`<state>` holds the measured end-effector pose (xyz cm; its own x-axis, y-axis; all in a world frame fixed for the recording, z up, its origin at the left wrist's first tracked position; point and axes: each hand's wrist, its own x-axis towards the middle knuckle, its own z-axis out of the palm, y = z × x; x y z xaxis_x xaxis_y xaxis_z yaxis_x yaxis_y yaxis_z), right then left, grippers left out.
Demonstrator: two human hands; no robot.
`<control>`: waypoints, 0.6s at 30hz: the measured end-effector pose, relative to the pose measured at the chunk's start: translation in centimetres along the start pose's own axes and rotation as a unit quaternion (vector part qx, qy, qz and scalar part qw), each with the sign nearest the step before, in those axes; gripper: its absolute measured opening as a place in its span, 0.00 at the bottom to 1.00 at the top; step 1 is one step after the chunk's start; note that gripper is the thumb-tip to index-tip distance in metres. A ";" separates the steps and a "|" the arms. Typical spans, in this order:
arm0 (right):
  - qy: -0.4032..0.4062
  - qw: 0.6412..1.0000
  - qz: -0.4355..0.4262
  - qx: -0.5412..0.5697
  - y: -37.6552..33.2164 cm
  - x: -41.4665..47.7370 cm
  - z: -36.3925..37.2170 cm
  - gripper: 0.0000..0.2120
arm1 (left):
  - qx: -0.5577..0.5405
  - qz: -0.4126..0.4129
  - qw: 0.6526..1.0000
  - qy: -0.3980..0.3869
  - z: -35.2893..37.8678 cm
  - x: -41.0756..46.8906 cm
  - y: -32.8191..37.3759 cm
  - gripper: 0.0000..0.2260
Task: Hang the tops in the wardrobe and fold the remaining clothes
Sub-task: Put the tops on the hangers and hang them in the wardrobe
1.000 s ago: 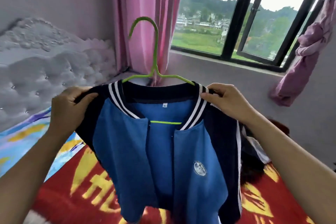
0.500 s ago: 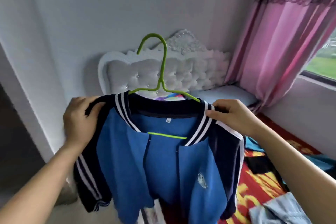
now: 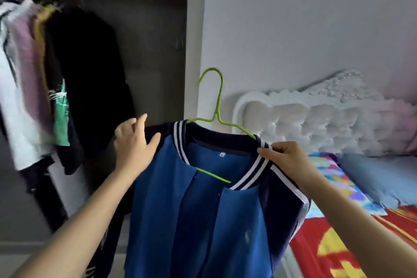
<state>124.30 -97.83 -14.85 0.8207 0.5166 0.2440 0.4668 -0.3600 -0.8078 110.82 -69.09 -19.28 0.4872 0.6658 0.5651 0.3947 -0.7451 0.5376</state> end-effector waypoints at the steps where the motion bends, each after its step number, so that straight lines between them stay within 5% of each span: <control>1: -0.009 1.000 0.007 0.018 -0.9 1.0 2.5 0.25 | 0.012 -0.010 1.000 0.002 -1.1 0.4 -2.2 0.26; 8: -0.062 0.966 0.109 0.228 -5.1 6.1 15.1 0.13 | 0.042 -0.128 0.991 0.027 -5.3 1.5 -13.1 0.27; 13: -0.102 0.960 0.055 0.254 -10.3 11.0 22.1 0.37 | 0.082 -0.150 0.984 0.051 -7.4 3.7 -17.7 0.27; 16: -0.107 0.965 0.002 0.239 -14.0 15.3 25.8 0.20 | 0.096 -0.148 0.981 0.077 -8.5 7.6 -20.6 0.27; 18: -0.095 0.967 -0.032 0.234 -16.7 18.5 27.7 0.21 | 0.106 -0.150 0.979 0.089 -9.2 10.9 -22.1 0.27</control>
<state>122.60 -60.80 -11.72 0.6994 0.6751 0.2349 0.2781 0.0457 -0.9595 100.21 -45.00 -19.26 0.1898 0.8378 0.5119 0.6606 -0.4947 0.5647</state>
